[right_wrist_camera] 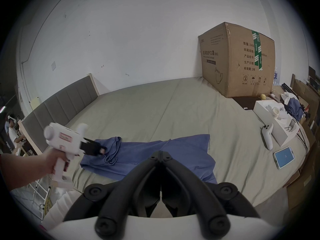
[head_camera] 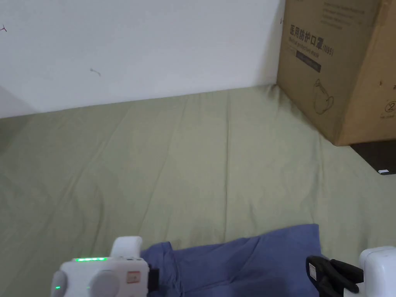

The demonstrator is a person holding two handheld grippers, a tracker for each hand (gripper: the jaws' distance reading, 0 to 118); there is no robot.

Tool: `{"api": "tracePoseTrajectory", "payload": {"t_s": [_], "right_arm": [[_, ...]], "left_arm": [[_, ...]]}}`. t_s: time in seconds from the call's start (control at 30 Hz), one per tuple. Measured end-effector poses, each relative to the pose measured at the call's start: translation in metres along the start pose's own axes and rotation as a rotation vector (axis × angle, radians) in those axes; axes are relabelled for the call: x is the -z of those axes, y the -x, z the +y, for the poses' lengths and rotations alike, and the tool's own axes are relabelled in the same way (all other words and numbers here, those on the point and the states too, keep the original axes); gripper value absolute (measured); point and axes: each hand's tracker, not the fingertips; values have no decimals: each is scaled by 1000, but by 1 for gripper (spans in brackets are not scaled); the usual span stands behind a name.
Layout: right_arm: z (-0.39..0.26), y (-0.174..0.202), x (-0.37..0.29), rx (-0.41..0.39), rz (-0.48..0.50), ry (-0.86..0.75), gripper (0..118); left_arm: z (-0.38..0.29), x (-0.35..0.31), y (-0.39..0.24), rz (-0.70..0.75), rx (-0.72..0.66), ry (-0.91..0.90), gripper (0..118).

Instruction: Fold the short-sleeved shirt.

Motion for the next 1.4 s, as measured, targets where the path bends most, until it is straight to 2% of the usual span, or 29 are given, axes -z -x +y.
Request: {"api": "tracePoseTrajectory", "payload": {"t_s": [0.07,0.13,0.17,0.23,0.3,0.33,0.47,0.57,0.6,0.63,0.67,0.7,0.77,0.8,1.0,1.1,1.17,1.2,1.27,1.3,1.33,1.37,1.4], "right_arm": [[-1,1,0,-7,1,5,0],[-1,2,0,-19,-4,11,0],[-1,3,0,-24,-6,12,0],[-1,4,1,-28,-4,17,0],[0,6,5,-29,4,25,0],[1,7,6,-31,7,28,0],[5,11,9,-26,25,31,0],[9,14,10,-30,33,28,0],[10,15,11,-36,34,27,0],[11,16,11,-41,36,28,0],[11,18,12,-46,37,30,0],[12,19,13,-49,40,33,0],[12,23,14,-59,44,42,0],[11,26,15,-66,46,48,0],[9,41,30,-108,54,102,0],[9,47,39,-74,76,128,0],[9,52,45,-63,88,142,0],[9,55,49,-66,88,149,0],[9,61,53,-79,90,160,0],[9,64,54,-85,95,162,0],[10,66,55,-89,103,162,0],[10,68,55,-94,109,162,0],[10,69,56,-100,114,160,0]], "left_arm": [[-8,14,-20,-33,26,25,2],[-10,6,-38,19,75,-38,2],[-8,2,-42,-38,72,-48,2],[-9,-11,-44,-300,3,-43,2],[-8,-17,-45,-624,-80,16,2],[-8,-17,-40,-699,-86,25,2],[-4,-49,-22,-595,-27,-107,2],[0,-64,32,-550,-147,-159,7],[0,-67,54,-540,-207,-171,24],[-2,-69,79,-542,-268,-180,24],[-5,-71,101,-529,-329,-184,30],[-9,-72,122,-535,-391,-195,46],[-19,-71,151,-583,-475,-204,100],[-24,-68,167,-627,-501,-192,118],[-51,-19,219,-865,-775,-79,118],[-65,23,211,-1025,-931,1,118],[-61,33,196,-1119,-914,-41,118],[-53,38,184,-1157,-854,-56,118],[-45,55,184,-1114,-785,-51,117],[-41,59,180,-1071,-742,-40,110],[-37,61,177,-1018,-713,-44,86],[-35,62,178,-973,-688,-51,35],[-38,58,152,-852,-668,-21,8]]}}
